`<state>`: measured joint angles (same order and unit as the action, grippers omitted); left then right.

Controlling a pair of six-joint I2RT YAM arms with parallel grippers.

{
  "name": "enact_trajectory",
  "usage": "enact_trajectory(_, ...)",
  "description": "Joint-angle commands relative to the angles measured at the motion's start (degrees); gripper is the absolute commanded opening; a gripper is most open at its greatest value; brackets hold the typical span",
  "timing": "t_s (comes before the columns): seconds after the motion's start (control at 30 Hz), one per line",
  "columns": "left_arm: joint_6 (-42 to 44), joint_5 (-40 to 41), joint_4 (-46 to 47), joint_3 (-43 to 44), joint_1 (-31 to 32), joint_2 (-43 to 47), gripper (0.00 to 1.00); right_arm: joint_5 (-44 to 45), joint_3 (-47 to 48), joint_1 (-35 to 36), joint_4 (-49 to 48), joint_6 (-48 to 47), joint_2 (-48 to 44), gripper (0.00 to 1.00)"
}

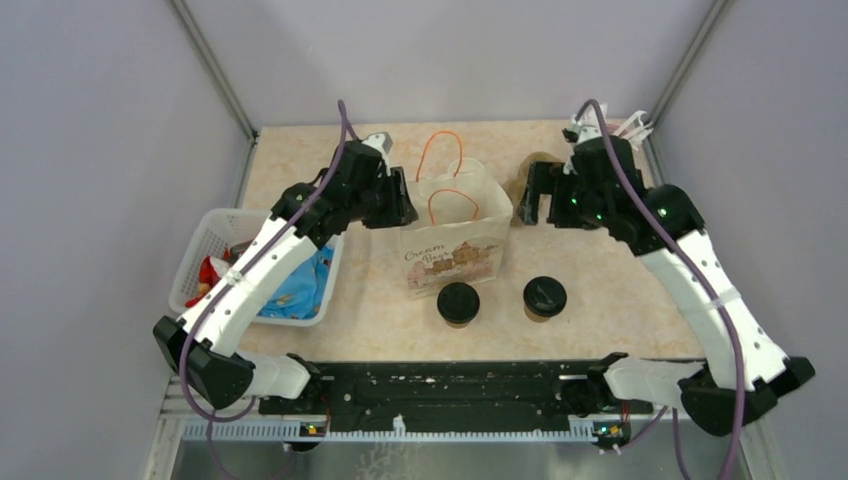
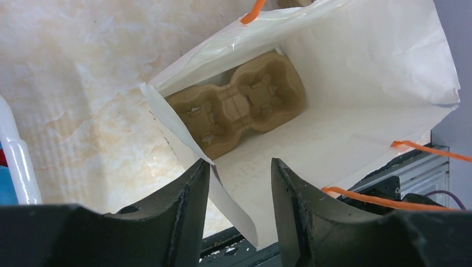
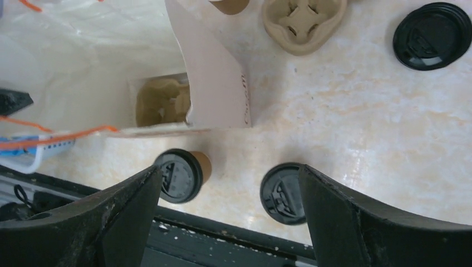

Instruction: Pack the takeout coffee

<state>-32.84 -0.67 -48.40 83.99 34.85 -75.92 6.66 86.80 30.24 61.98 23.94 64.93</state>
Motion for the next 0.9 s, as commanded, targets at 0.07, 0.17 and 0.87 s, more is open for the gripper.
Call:
enact_trajectory(0.07, 0.87, 3.25, -0.77, 2.48, -0.23, -1.47, 0.48, 1.47, 9.15, 3.83, -7.04, 4.37, 12.15, 0.88)
enact_trajectory(0.17, 1.19, 4.20, -0.96, 2.99, -0.28, -1.98, 0.45, 5.22, 9.91, 5.85, -8.66, 3.69, 15.90, 0.78)
enact_trajectory(0.87, 0.85, 13.01, -10.81, 27.07, -0.26, -4.34, 0.00, 15.23, 35.41, 16.00, -1.58, -3.79, 24.77, 0.00)
